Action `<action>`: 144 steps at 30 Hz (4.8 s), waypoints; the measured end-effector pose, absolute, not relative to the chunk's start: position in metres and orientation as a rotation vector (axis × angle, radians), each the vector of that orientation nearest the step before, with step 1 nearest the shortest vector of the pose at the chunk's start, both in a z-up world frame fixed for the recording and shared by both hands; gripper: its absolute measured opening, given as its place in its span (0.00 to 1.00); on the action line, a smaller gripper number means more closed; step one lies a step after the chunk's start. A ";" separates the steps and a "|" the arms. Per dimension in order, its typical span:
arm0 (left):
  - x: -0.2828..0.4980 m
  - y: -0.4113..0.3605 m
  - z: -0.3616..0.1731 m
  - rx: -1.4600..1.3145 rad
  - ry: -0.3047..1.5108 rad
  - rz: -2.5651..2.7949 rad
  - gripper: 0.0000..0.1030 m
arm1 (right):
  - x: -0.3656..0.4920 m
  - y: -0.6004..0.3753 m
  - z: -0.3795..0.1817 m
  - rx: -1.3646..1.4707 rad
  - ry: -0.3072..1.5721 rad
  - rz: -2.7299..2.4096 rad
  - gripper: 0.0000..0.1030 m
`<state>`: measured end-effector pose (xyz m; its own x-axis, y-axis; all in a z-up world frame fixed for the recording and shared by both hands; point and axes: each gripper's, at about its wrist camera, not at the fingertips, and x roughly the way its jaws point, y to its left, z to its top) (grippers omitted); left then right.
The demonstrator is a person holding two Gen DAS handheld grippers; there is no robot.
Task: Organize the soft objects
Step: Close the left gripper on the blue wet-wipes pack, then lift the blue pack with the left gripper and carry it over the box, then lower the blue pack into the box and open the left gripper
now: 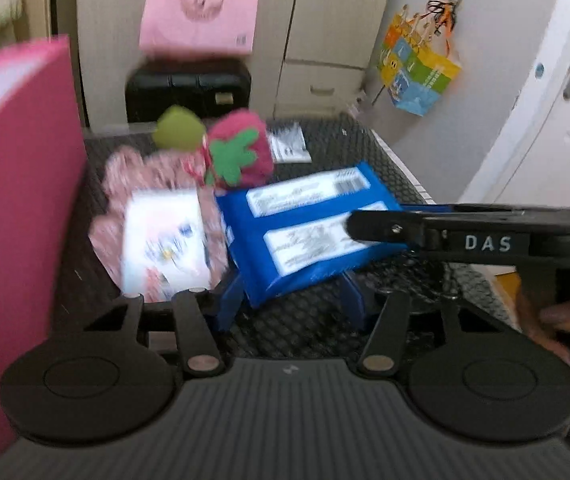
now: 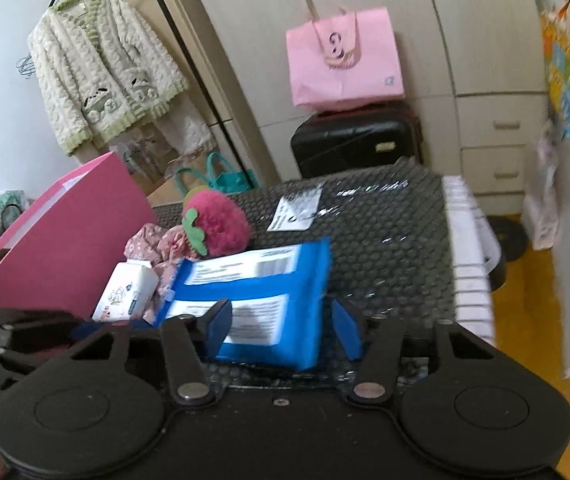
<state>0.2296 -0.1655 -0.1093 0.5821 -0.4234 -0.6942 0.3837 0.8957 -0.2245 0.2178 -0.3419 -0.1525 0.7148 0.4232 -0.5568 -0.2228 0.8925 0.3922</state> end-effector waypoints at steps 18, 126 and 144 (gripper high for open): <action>0.239 -0.173 -0.115 -0.142 0.830 -0.471 0.51 | 0.184 -0.367 -0.153 0.209 0.678 0.324 0.20; 0.025 0.043 -0.006 -0.079 0.728 -0.623 0.28 | 0.008 -0.164 -0.027 0.024 0.696 0.571 0.43; 0.046 0.075 0.040 -0.014 0.587 -0.544 0.29 | 0.053 -0.114 0.023 -0.056 0.616 0.617 0.47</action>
